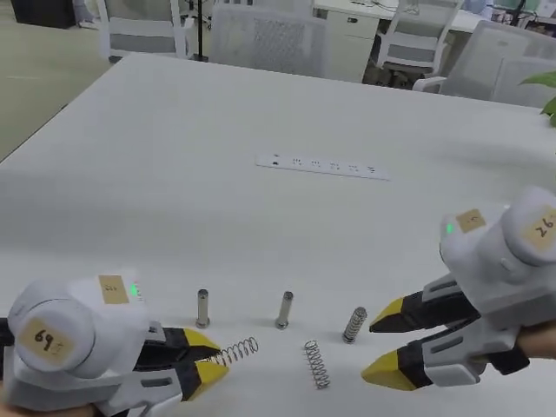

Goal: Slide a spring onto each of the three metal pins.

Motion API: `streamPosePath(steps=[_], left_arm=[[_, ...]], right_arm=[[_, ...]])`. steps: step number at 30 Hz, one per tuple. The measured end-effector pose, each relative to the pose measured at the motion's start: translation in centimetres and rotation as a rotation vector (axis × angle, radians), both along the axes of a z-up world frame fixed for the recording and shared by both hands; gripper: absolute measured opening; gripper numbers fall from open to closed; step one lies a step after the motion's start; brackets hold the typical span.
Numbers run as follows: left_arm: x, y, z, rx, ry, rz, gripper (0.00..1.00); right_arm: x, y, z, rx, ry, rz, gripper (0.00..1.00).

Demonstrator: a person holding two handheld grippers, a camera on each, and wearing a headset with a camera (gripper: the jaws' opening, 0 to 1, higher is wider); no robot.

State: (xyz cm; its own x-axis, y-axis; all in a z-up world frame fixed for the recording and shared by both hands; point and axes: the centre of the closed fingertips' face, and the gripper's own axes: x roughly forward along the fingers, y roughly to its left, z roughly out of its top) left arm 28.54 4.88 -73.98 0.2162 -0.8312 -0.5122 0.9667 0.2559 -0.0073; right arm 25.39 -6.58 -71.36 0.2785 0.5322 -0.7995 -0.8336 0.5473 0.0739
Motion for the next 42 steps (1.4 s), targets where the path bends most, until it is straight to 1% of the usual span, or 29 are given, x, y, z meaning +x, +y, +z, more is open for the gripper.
streamPosePath(steps=[4,7,14,19,32,37,42], left_arm=[[-0.5,-0.4,0.5,-0.009,-0.006,-0.021,0.02],[-0.8,-0.5,0.8,-0.015,-0.009,-0.034,0.02],[-1.7,-1.0,1.5,-0.025,-0.015,-0.068,0.02],[-2.3,-1.4,2.0,-0.032,-0.019,-0.099,0.02],[-3.6,-2.4,3.2,-0.055,-0.032,-0.158,0.02],[-3.9,-2.7,3.8,-0.067,-0.040,-0.176,0.02],[-4.2,-2.9,4.0,-0.073,-0.042,-0.186,0.02]], right_arm=[[0.1,1.1,0.4,0.031,-0.003,0.020,0.31],[0.2,1.7,0.5,0.043,-0.003,0.031,0.30],[0.2,3.2,0.6,0.055,-0.003,0.071,0.29],[0.1,4.3,0.9,0.073,-0.006,0.097,0.29],[-0.5,6.1,1.1,0.115,0.005,0.137,0.25],[-0.6,6.7,0.9,0.116,0.013,0.154,0.23],[-0.8,7.2,0.7,0.118,0.016,0.168,0.22]])
